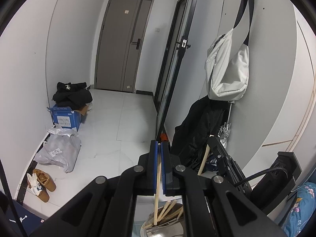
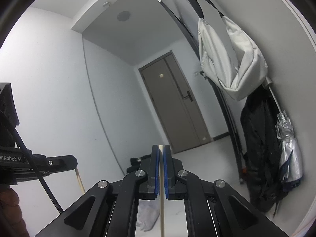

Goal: Organize utensils
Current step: 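Lower both chopsticks into the holder and open both grippers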

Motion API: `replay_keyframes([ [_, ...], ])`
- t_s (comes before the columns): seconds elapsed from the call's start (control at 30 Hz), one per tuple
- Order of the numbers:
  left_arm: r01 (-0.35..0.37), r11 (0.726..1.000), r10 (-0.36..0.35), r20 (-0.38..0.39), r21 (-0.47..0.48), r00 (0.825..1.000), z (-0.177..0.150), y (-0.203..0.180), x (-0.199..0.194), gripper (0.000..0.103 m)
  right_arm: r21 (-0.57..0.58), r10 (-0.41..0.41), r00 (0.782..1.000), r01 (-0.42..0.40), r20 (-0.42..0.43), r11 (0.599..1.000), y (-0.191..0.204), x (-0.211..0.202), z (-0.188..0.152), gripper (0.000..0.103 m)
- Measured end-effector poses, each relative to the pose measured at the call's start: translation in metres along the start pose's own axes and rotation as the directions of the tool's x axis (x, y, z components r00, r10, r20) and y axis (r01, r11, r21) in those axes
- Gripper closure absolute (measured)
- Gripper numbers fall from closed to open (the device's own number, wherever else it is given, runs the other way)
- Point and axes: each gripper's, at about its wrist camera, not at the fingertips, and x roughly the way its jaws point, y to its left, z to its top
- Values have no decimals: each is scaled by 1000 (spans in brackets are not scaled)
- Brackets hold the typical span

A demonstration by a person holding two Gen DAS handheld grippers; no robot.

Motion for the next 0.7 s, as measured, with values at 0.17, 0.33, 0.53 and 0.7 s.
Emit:
replay_keyframes([
  [0.17,3,1000,-3,-11,8,1000,-1,-1,8,103,-5,-2,1000,2,16,1000,0,4,-14,99],
  [0.33,1,1000,-1,-26,-2,1000,-5,3,14,103,-15,6,1000,-5,31,1000,2,6,-26,99],
  [0.53,1,1000,0,-40,24,999,-10,-2,17,103,-54,15,999,-13,39,998,8,2,-38,99],
  [0.7,15,1000,-13,-54,24,998,-17,1,16,103,-62,35,999,-35,8,997,5,-7,-43,99],
])
